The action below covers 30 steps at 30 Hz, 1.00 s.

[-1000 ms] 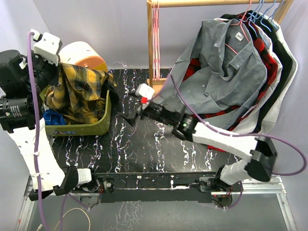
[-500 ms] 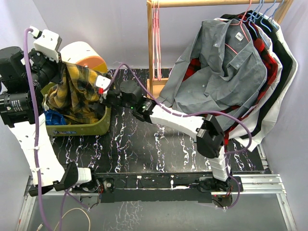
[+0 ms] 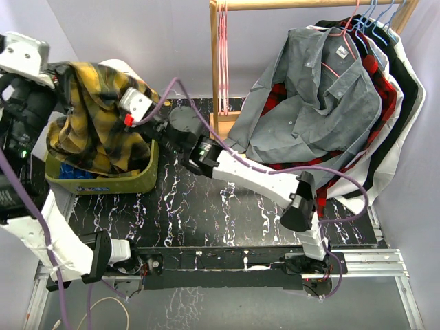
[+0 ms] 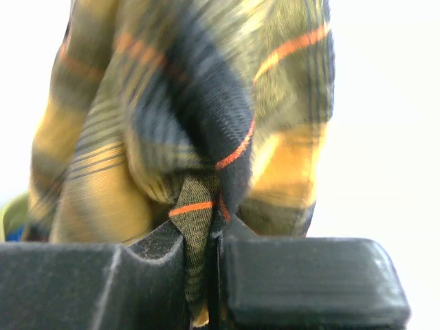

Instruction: Place the shirt on the hanger

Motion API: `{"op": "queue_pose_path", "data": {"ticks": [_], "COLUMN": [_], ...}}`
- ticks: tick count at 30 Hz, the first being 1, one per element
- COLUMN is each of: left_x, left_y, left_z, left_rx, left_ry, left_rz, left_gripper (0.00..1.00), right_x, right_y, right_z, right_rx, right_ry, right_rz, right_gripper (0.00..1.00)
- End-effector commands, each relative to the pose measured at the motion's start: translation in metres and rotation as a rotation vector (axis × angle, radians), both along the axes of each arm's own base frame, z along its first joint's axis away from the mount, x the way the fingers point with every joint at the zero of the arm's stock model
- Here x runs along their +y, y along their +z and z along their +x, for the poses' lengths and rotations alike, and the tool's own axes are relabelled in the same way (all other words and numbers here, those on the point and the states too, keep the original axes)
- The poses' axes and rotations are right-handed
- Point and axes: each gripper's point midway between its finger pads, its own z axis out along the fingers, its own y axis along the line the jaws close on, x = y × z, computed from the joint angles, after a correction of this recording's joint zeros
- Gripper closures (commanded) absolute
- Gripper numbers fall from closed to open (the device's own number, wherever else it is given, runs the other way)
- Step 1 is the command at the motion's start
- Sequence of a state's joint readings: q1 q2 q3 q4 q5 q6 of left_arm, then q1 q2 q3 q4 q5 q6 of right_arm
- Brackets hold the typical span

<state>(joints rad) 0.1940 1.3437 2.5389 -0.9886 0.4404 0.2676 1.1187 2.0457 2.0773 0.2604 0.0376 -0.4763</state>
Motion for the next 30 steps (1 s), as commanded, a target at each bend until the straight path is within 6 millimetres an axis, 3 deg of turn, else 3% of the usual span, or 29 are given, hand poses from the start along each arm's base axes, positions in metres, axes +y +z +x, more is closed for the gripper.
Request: {"op": "queue_pose_path", "data": {"ticks": [1,3,5,8,10,12,14,15,18,21,25,27,30], "left_x": [0.003,0.006,0.004,-0.007,-0.016,-0.026,-0.038,-0.045,-0.056,-0.059,-0.063,-0.069,-0.080], "left_y": [0.071,0.082,0.097,0.104,0.099,0.083,0.055,0.039,-0.018,-0.097,-0.198,-0.237,-0.284], "left_z": [-0.021,-0.012,-0.015,-0.016,-0.013,-0.005,0.006,0.007,0.019,0.041,0.060,0.060,0.054], "left_rx": [-0.258,-0.290,-0.341,-0.359,-0.335,-0.269,-0.171,-0.123,0.033,0.245,0.523,0.614,0.736], "left_ry": [0.044,0.050,0.037,-0.032,-0.087,-0.155,-0.239,-0.279,-0.372,-0.419,-0.425,-0.402,-0.367], "left_rz": [-0.064,-0.095,-0.117,-0.128,-0.130,-0.127,-0.128,-0.126,-0.139,-0.211,-0.306,-0.279,-0.193], "left_gripper": [1.00,1.00,1.00,0.99,0.97,0.94,0.91,0.90,0.90,0.90,0.93,0.92,0.88], "right_x": [-0.131,-0.152,-0.174,-0.210,-0.228,-0.233,-0.232,-0.224,-0.229,-0.247,-0.257,-0.272,-0.312], "right_y": [0.223,0.246,0.264,0.286,0.291,0.280,0.254,0.227,0.160,0.085,-0.007,-0.043,-0.104], "right_z": [-0.062,-0.072,-0.082,-0.101,-0.109,-0.107,-0.096,-0.086,-0.058,-0.020,-0.005,-0.001,0.016], "right_rx": [-0.240,-0.270,-0.287,-0.277,-0.257,-0.217,-0.150,-0.103,0.050,0.278,0.437,0.491,0.604], "right_ry": [-0.073,-0.080,-0.079,-0.049,-0.032,-0.042,-0.081,-0.105,-0.154,-0.164,-0.206,-0.254,-0.389], "right_rz": [0.426,0.466,0.509,0.575,0.602,0.594,0.567,0.530,0.488,0.492,0.408,0.409,0.459], "right_gripper": [0.92,0.92,0.92,0.92,0.92,0.92,0.92,0.92,0.92,0.92,0.92,0.92,0.92]}}
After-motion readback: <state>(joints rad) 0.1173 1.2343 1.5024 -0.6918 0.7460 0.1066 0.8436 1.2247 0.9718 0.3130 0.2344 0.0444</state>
